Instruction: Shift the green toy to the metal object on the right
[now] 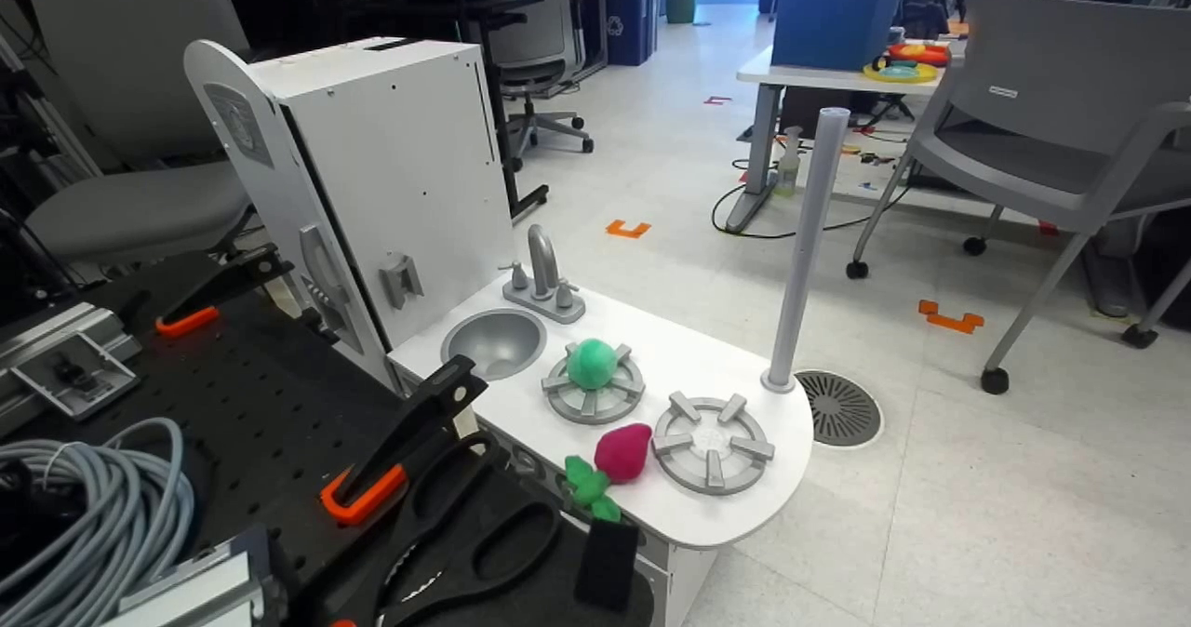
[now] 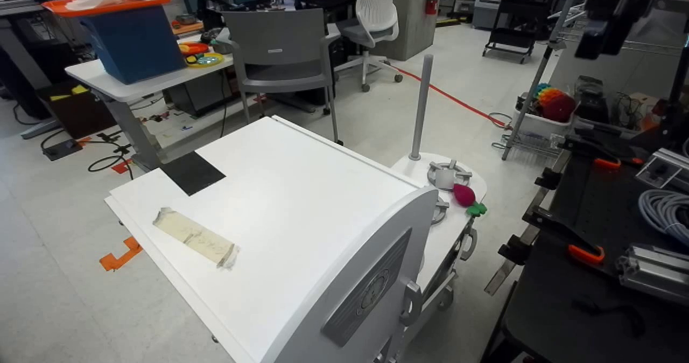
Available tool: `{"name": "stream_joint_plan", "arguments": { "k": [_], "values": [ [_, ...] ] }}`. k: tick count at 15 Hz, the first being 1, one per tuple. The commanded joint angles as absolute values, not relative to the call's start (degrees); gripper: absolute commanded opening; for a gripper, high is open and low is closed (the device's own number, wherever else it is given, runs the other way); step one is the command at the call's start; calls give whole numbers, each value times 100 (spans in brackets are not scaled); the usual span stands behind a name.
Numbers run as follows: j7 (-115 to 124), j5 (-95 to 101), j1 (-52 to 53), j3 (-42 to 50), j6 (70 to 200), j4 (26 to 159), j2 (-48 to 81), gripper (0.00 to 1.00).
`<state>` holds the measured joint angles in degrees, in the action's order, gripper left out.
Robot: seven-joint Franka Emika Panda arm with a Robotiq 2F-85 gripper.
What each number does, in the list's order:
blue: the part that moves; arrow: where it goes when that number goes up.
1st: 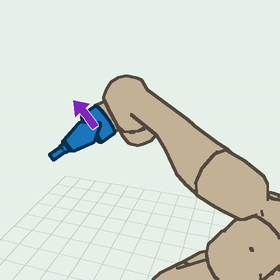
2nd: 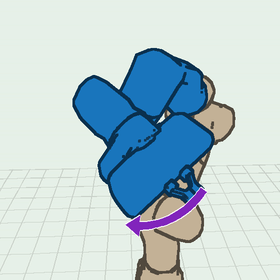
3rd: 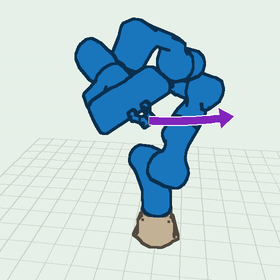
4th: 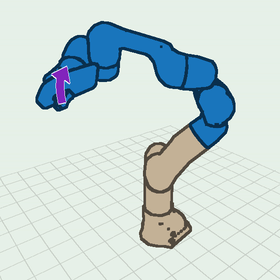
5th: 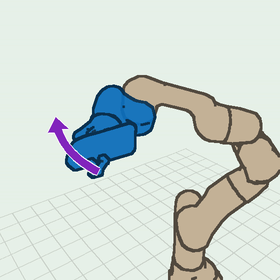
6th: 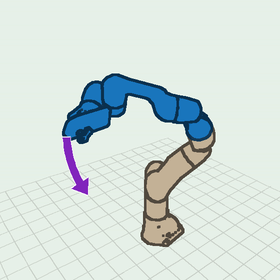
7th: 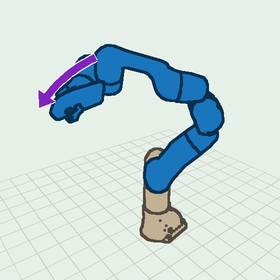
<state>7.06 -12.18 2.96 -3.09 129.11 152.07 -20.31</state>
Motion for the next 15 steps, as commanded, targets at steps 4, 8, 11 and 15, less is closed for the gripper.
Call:
{"name": "stream_joint_plan", "arguments": {
  "k": [4, 8, 11, 15],
  "values": [
    [779, 119, -265, -75, 14397, 14157, 569, 100],
    [757, 96, -206, 147, 14837, 12884, 2042, 100],
    [730, 95, -164, 285, 14930, 11988, 3019, 100],
    [755, 147, -96, 473, 14870, 11013, 4296, 100]
  ]
}}
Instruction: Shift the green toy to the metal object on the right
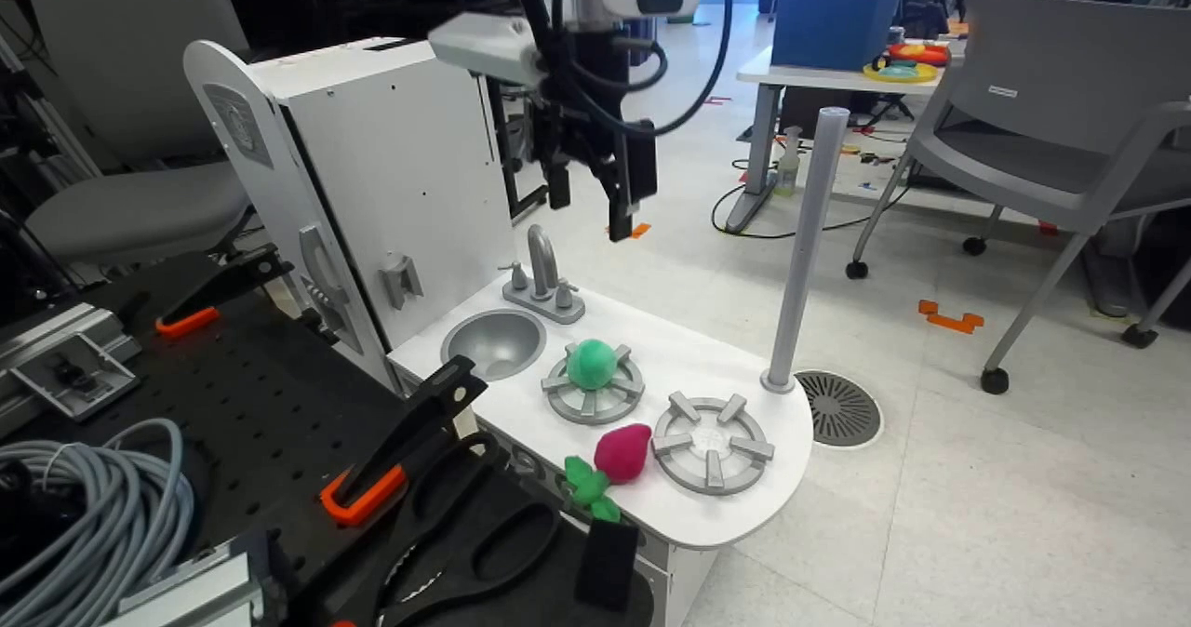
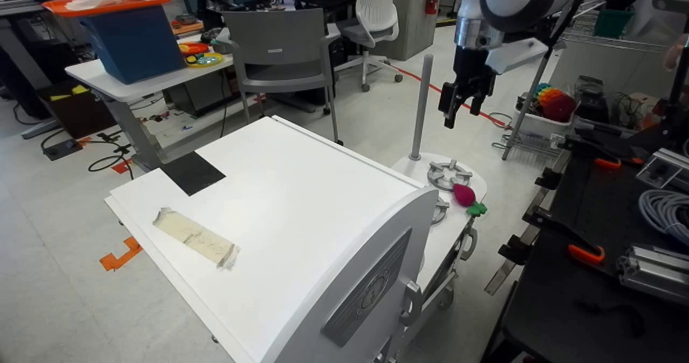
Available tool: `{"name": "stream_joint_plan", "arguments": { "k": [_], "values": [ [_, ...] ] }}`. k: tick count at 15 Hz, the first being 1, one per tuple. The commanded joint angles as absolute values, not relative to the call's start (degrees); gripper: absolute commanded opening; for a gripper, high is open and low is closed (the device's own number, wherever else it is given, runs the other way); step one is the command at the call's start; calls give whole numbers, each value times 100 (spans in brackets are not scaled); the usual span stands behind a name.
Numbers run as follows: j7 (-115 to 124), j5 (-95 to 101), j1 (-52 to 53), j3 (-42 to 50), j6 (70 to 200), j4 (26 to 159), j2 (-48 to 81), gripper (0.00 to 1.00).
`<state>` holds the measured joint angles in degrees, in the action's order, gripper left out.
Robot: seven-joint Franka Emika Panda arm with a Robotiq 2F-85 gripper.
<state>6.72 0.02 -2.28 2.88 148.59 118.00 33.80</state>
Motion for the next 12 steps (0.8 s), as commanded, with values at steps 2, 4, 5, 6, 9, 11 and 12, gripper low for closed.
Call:
{"name": "stream_joint_plan", "arguments": {
  "k": [2, 4, 5, 6, 9, 11, 12],
  "values": [
    [769, 137, -55, 523, 14879, 10615, 4876, 100],
    [752, 121, -15, 539, 14871, 10265, 5353, 100],
    [740, 91, -10, 520, 14881, 10083, 5579, 100],
    [709, 68, -9, 485, 14874, 9912, 5781, 100],
    [683, 89, 78, 487, 14936, 9459, 6303, 100],
    [663, 103, 132, 494, 14980, 9203, 6570, 100],
    [651, 100, 148, 485, 14975, 9072, 6699, 100]
  ]
}}
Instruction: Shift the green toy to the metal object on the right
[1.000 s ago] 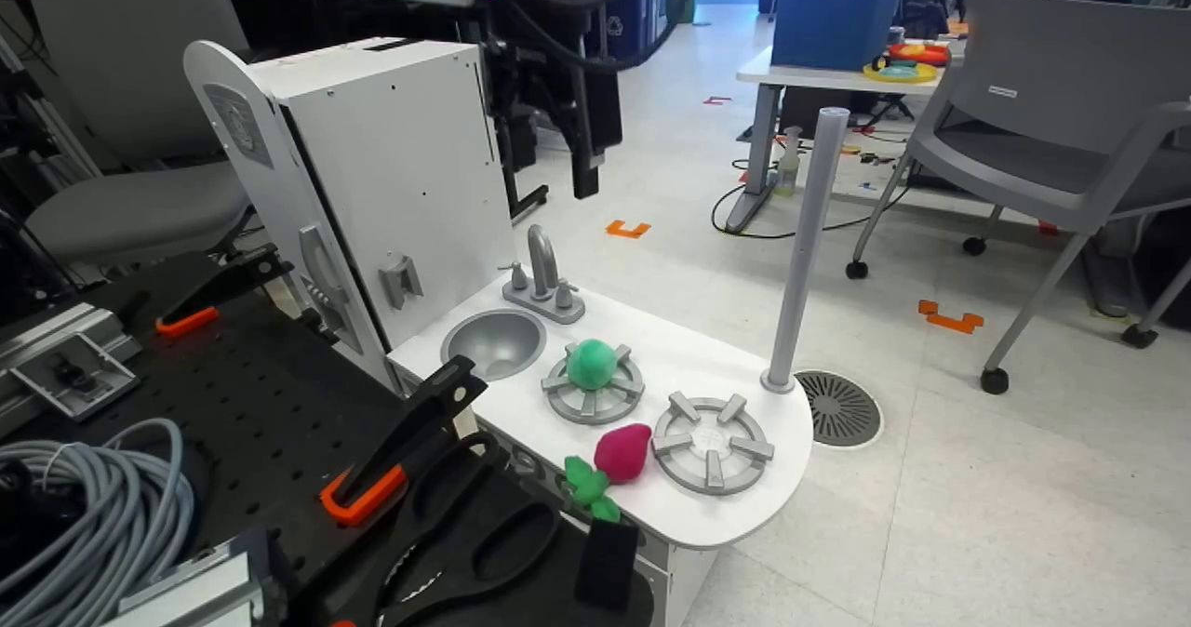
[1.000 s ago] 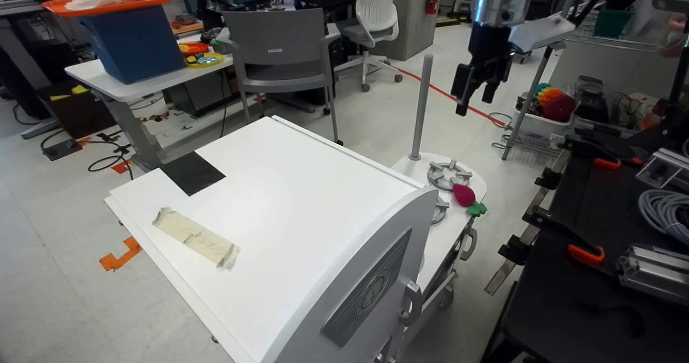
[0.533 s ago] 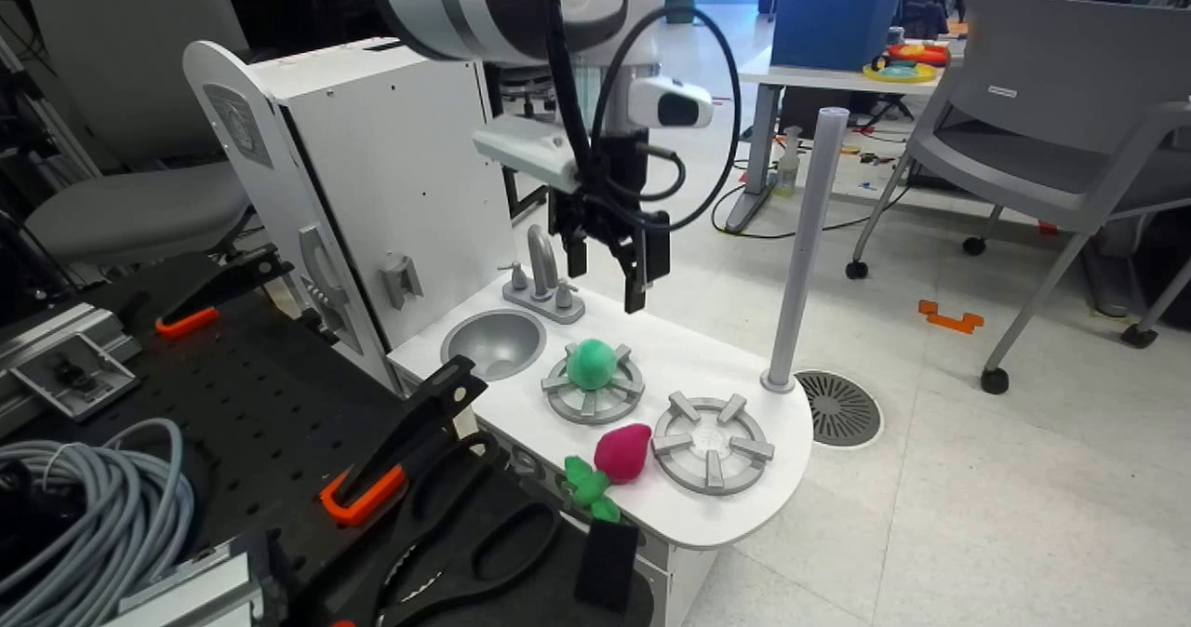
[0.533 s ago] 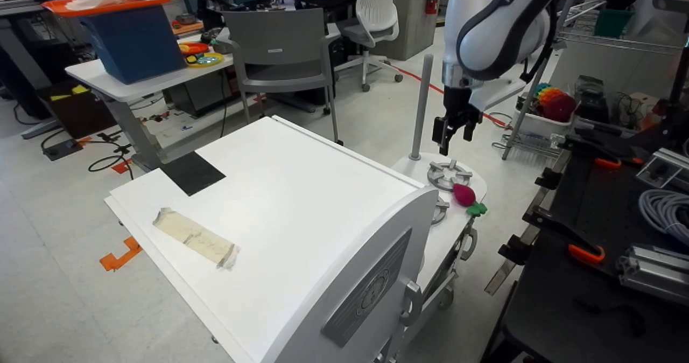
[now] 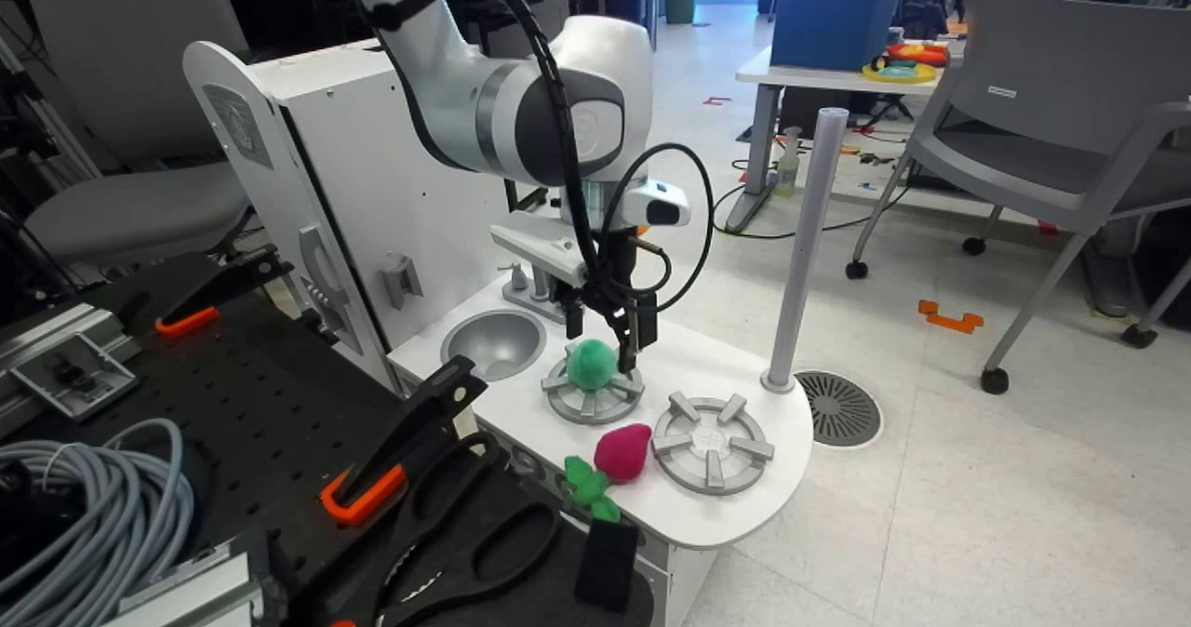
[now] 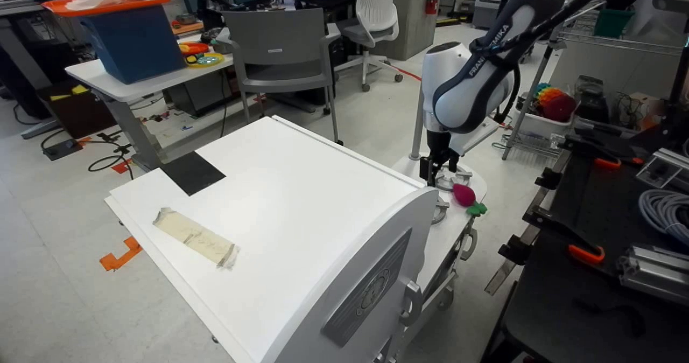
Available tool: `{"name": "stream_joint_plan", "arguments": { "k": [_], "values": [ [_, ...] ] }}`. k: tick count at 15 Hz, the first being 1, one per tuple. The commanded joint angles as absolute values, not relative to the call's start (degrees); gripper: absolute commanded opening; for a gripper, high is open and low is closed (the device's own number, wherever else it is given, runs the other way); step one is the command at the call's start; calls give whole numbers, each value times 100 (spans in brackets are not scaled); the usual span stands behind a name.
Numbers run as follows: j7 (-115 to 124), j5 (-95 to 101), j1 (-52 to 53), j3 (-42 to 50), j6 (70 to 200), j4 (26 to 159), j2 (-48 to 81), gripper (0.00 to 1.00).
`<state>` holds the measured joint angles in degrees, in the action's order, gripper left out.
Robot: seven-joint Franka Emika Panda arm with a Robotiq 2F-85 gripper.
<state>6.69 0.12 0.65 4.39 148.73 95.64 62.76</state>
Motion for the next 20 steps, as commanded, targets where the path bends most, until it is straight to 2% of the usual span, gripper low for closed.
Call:
{"name": "stream_joint_plan", "arguments": {
  "k": [1, 8, 9, 10, 14, 20],
  "values": [
    [650, 101, 174, 483, 14964, 8944, 6822, 100],
    [704, 183, 434, 572, 15063, 8337, 7439, 100],
    [712, 192, 457, 594, 15051, 8253, 7518, 75],
    [720, 197, 478, 616, 15040, 8194, 7578, 74],
    [742, 198, 555, 672, 15010, 8384, 7514, 42],
    [642, 149, 447, 666, 15440, 9538, 6781, 5]
  ]
}}
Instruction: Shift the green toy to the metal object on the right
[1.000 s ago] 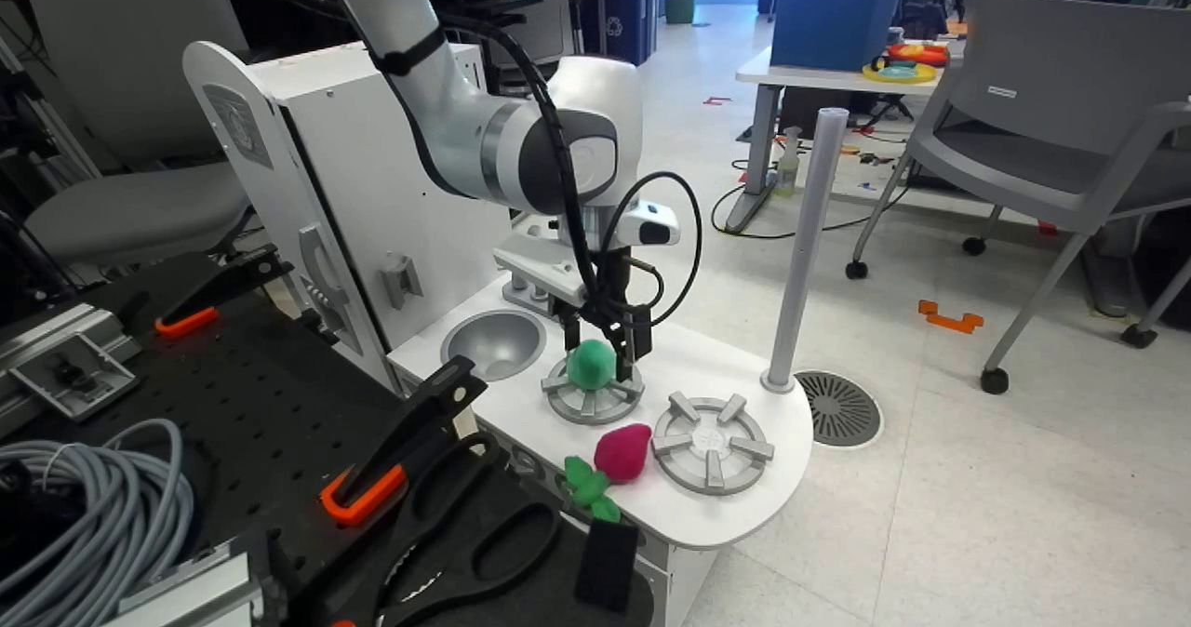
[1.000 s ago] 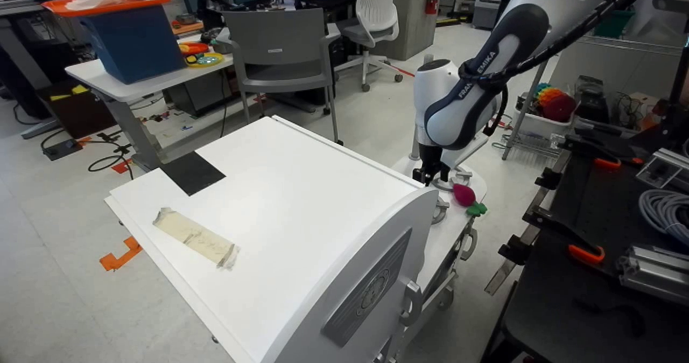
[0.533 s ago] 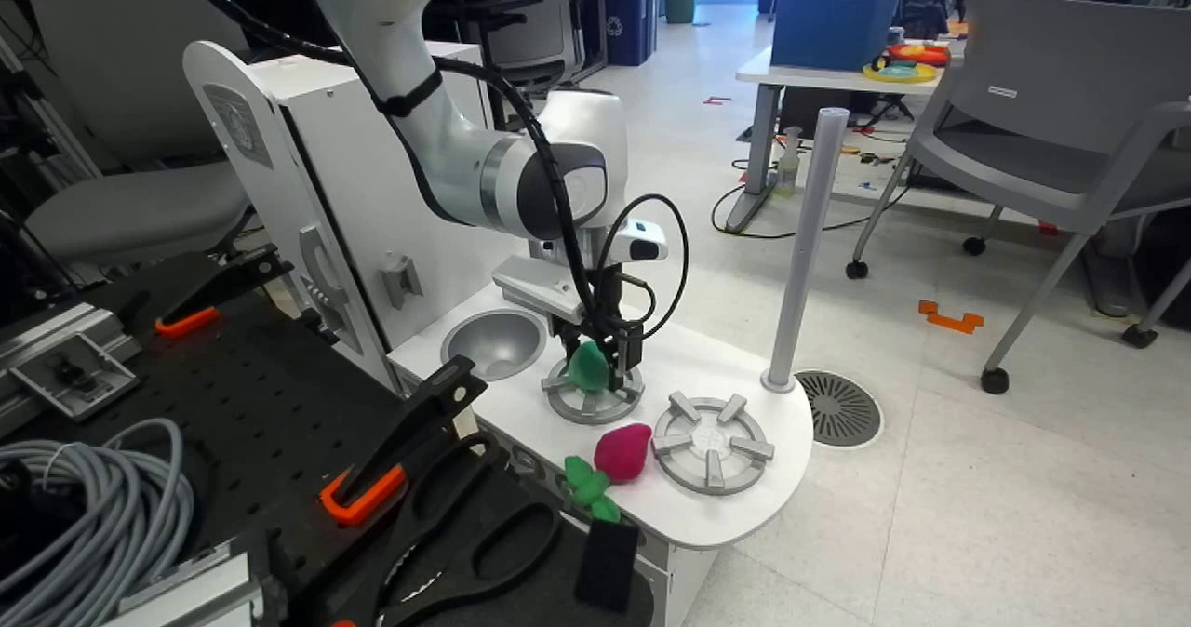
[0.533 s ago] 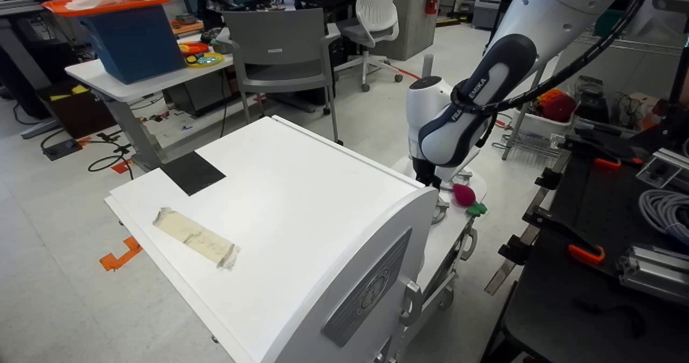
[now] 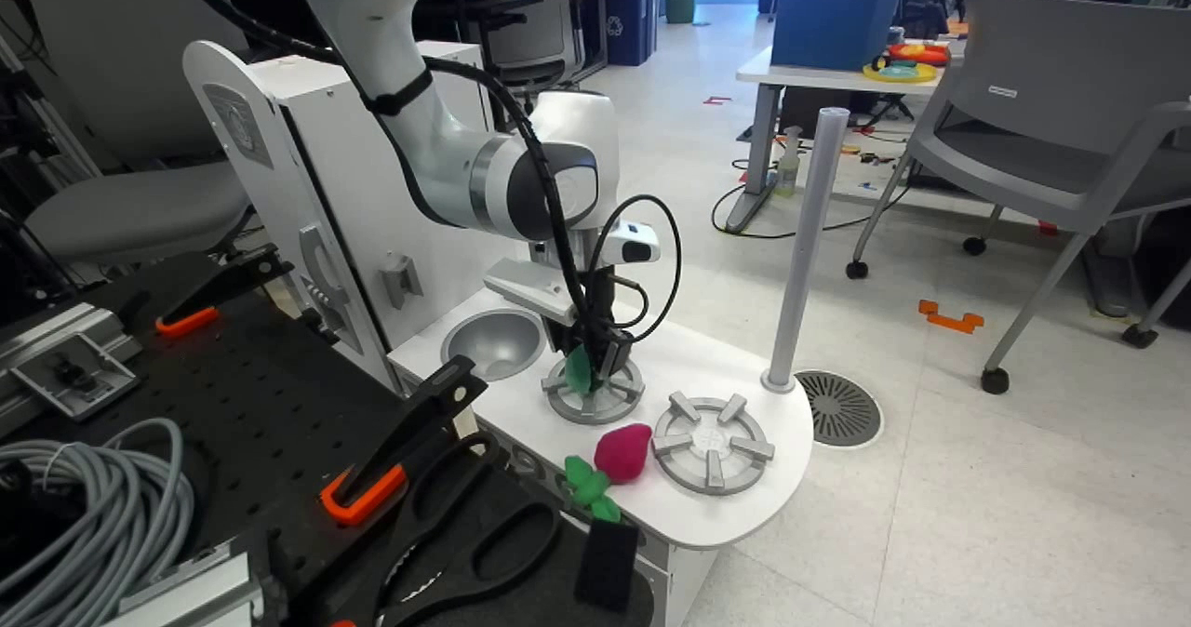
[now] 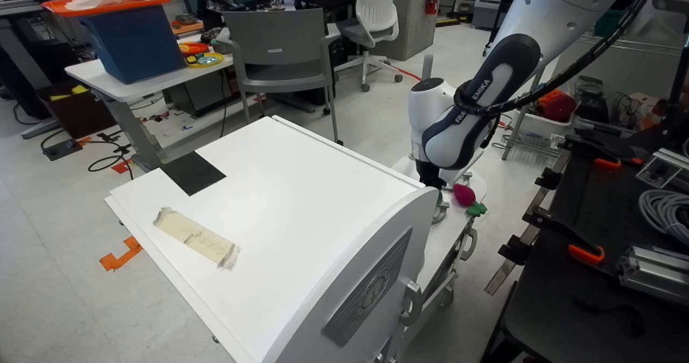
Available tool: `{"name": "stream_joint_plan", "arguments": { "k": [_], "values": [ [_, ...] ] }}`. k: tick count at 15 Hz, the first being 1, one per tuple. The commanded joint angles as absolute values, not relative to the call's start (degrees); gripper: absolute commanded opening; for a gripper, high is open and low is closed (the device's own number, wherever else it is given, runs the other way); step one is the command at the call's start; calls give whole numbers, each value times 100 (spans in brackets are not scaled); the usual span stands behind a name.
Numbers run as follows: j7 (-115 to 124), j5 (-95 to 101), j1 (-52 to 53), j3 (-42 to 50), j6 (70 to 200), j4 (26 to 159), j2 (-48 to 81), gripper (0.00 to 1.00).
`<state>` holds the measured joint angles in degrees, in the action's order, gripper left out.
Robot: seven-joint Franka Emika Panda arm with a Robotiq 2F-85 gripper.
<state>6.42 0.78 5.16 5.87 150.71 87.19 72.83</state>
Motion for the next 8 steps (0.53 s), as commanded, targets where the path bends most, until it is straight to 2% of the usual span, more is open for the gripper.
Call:
{"name": "stream_joint_plan", "arguments": {
  "k": [1, 4, 8],
  "values": [
    [675, 131, 427, 700, 15619, 9705, 6680, 7],
    [789, 49, 298, 872, 16063, 9924, 6563, 7],
    [1010, -35, 116, 1156, 16130, 9584, 6703, 7]
  ]
}}
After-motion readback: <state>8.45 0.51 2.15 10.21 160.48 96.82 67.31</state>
